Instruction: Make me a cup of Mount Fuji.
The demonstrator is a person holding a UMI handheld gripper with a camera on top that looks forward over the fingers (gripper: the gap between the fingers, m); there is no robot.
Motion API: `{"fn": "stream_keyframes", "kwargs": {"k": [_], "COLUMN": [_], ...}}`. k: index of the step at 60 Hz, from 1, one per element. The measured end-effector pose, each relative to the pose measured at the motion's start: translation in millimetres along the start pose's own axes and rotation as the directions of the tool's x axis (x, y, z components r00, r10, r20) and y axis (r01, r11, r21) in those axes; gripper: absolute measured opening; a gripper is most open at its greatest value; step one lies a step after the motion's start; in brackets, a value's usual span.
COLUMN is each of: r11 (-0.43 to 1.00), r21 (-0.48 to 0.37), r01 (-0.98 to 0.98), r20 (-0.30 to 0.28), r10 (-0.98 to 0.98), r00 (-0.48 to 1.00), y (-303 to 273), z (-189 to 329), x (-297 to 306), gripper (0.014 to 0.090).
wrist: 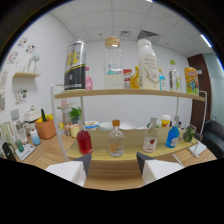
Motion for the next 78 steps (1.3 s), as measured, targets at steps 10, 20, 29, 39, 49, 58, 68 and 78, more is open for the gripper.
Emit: {"fn": "stream_keyframes", "kwargs": {"k": [10,20,29,39,49,58,68,78], "r11": [0.999,0.998,0.998,0.998,1.0,1.0,0.994,0.937], "r21": [0.009,-0.048,-0.047,-0.049,-0.012,0.003,-0.06,-0.132], "r01": [0.044,0.043,0.029,0.029,0.008,-0.01,-0.092,-0.323], "r20": [-0.039,-0.04,-0.041,-0.038,-0.035,-0.021,-0.04,-0.049], "r10": [-0.044,-0.045,-0.031,-0.031,-0.008,0.01,0.089,0.32], "r00": [0.998,0.998,0.999,0.999,0.999,1.0,0.995,0.946], "y": [-12.2,-0.7,0.0,-1.4,-20.6,-18.3,30.8,79.6], "z": [57.0,88.4,88.9,87.2,67.6,32.8,3.5,-4.9], "x": [7.3,9.4,10.0,9.2,7.2,3.9,6.6,7.8], "gripper": [0.0746,0.0488,0.0367,0.0352,0.0352,0.035,0.035,0.035]}}
